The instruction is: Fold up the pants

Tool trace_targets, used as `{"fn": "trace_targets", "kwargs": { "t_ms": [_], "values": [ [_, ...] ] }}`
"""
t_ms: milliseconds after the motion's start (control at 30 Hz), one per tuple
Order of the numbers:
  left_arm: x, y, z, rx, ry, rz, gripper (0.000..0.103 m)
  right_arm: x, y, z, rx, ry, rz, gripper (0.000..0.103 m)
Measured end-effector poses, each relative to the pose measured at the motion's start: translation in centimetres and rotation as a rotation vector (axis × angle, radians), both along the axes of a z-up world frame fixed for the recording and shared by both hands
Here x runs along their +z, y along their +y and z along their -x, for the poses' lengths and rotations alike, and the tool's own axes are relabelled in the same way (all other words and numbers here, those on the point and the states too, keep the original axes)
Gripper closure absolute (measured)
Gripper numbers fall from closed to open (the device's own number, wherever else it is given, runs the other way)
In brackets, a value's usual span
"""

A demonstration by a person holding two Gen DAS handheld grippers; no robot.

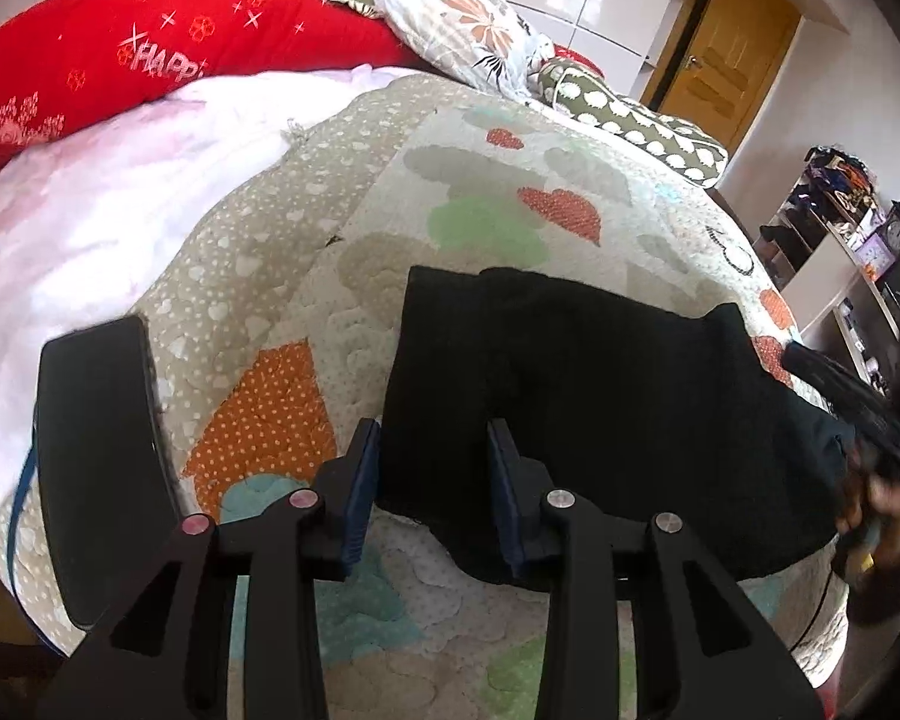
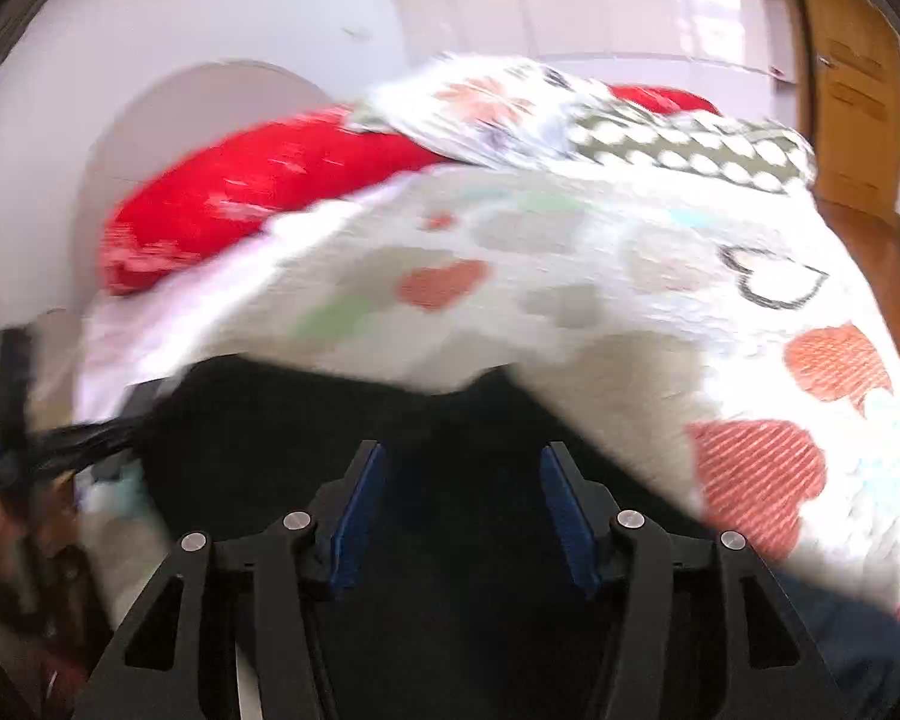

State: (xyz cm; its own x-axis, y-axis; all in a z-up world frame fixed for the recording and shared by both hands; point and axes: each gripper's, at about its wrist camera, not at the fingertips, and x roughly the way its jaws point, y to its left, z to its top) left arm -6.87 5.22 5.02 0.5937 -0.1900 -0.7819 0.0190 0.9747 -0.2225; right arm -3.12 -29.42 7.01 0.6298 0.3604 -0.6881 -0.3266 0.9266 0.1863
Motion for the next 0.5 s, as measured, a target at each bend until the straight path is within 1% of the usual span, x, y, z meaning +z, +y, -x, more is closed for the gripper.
{"fn": "trace_targets", "kwargs": {
  "t_ms": [67, 100, 133, 167, 200, 267, 333, 400, 467, 500],
  "values": [
    [0.0, 0.3, 0.2, 0.004, 0.005, 0.016, 0.070, -1.0, 0.3, -2.1, 0.000, 0.029, 0.006, 0.047],
    [0.2, 0.5, 0.3, 0.002, 0.004, 0.024, 0.071, -1.7, 0.5, -3.3, 0.009, 0.049, -0.002, 0.049],
    [0.4, 0.6, 0.4, -0.003, 0.001, 0.029, 0.071, -2.1, 0.7, -4.0, 0.025, 0.065, -0.003, 0.063],
    [0.6, 0.7, 0.6, -0.008, -0.004, 0.032, 0.071, -2.5, 1.0, -4.6, 0.046, 0.082, 0.001, 0.101],
    [0.9, 0.8, 0.7, -0.016, -0.012, 0.035, 0.071, -2.7, 1.2, -5.2, 0.081, 0.088, 0.007, 0.099],
    [0.9, 0.8, 0.7, -0.030, -0.017, 0.037, 0.071, -2.5, 1.0, -5.5, 0.085, 0.059, 0.014, 0.100],
    [0.1, 0.8, 0.2, -0.029, 0.004, 0.034, 0.071, -2.9, 0.4, -6.1, 0.040, 0.043, 0.014, 0.100],
    [-1.0, 0.7, -0.2, -0.018, 0.032, 0.040, 0.070, -4.0, 0.3, -6.6, 0.005, 0.077, 0.020, 0.100],
    [-1.5, 0.8, -0.2, -0.006, 0.040, 0.047, 0.069, -5.0, 0.7, -6.7, -0.008, 0.094, 0.046, 0.099],
    [-1.4, 0.9, -0.1, 0.000, 0.037, 0.046, 0.066, -4.9, 0.7, -6.6, -0.012, 0.089, 0.043, 0.097]
  ]
}}
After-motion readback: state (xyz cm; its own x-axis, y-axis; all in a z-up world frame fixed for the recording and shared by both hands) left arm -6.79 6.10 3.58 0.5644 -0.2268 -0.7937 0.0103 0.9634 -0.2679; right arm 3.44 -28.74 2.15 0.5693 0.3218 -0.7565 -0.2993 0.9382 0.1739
